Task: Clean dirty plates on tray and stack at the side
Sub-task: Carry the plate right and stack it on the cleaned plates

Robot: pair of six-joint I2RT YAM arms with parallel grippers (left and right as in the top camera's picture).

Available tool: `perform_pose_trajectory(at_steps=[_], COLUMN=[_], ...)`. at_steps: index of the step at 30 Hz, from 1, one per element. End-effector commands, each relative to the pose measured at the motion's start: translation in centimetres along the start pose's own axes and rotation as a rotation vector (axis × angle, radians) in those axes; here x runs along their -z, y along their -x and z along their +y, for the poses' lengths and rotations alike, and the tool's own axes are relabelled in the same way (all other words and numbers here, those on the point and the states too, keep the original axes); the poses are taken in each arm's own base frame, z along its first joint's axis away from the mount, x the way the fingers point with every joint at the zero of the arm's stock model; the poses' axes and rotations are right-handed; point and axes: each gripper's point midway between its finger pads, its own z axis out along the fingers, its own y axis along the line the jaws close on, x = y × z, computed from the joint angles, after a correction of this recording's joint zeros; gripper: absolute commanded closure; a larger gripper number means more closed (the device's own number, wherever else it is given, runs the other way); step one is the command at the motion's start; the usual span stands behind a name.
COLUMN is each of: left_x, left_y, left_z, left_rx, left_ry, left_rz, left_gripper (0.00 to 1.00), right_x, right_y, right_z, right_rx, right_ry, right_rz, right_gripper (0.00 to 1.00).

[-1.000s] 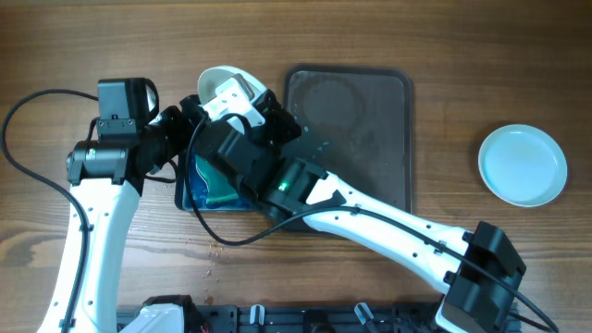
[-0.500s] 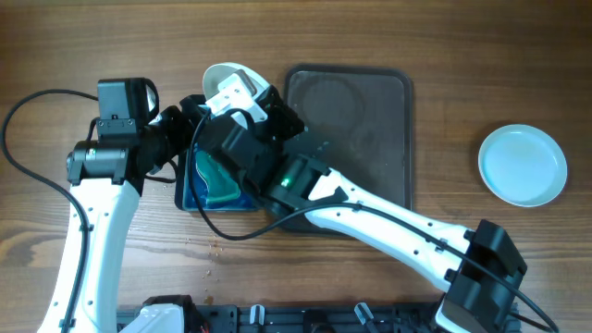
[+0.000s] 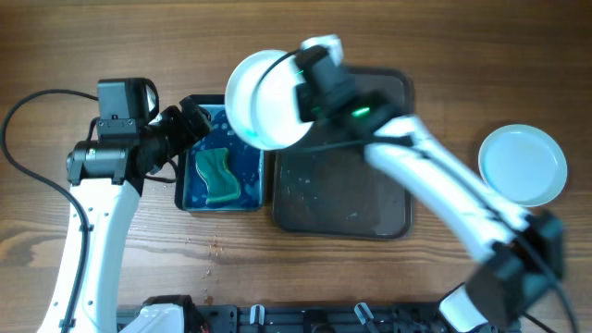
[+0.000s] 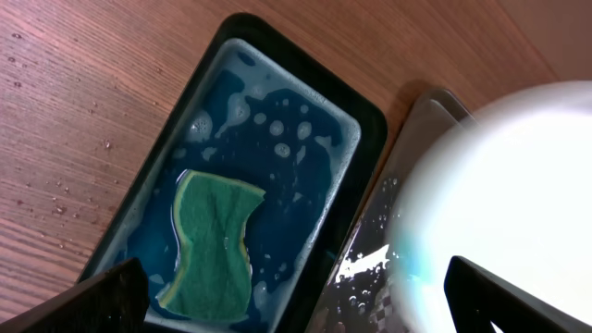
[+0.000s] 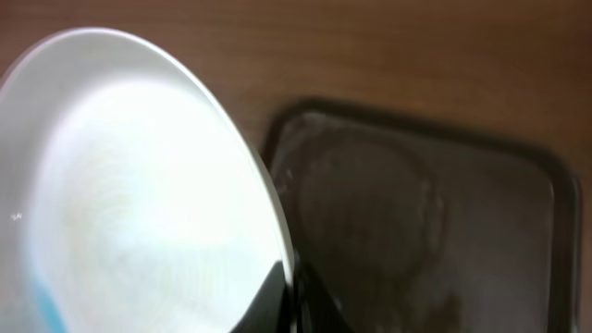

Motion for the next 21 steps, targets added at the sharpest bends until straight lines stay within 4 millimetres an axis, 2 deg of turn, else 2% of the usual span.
perform_pose_trajectory(at_steps=[1, 2, 4, 7, 10, 12, 13, 14, 17, 19, 21], left_x=[0.6, 0.6, 0.6, 0.6, 0.6, 0.6, 0.6, 0.6, 0.6, 0.6, 0.6], left_y=[0.4, 0.4, 0.4, 0.4, 0.4, 0.4, 0.4, 0.4, 0.4, 0.4, 0.4], left_z=[-0.4, -0.4, -0.4, -0.4, -0.4, -0.4, -0.4, -0.4, -0.4, -0.4, -0.4], left_rx=[-0.001, -0.001, -0.001, -0.001, -0.001, -0.001, -0.001, -0.001, -0.001, -0.001, -0.001], left_ry=[-0.021, -0.021, -0.021, -0.021, -0.021, -0.021, -0.021, -0.021, -0.021, -0.021, -0.021], left_rz=[-0.012, -0.012, -0.012, -0.012, -0.012, -0.012, -0.012, -0.012, -0.012, -0.012, -0.012], left_gripper=[0.00, 0.00, 0.00, 0.00, 0.00, 0.00, 0.00, 0.00, 0.00, 0.00, 0.00], right_x=[7.8, 8.3, 9.3, 10.3, 10.9, 11.0, 11.0, 10.8, 9.9, 9.0, 8.5], right_y=[4.1, 3.8, 2.4, -0.6, -4.4, -7.3, -8.5, -10.6, -15.4, -19.0, -20.7], right_z=[-7.5, -9.9, -16.7, -25.4, -32.8, -36.8, -38.2, -40.1, -43.0, -43.9, -44.0], right_rx=[-0.351, -0.433, -0.606, -0.788, -0.943, -1.051, -1.091, -1.153, -1.275, -1.352, -1.370], right_ry=[0.140, 0.097, -0.031, -0.197, -0.330, -0.398, -0.420, -0.451, -0.501, -0.515, -0.513], right_rz=[-0.061, -0.052, -0.030, 0.008, 0.036, 0.066, 0.082, 0.113, 0.205, 0.294, 0.349], right_gripper=[0.96, 0.96, 0.96, 0.96, 0.96, 0.96, 0.96, 0.96, 0.96, 0.96, 0.96])
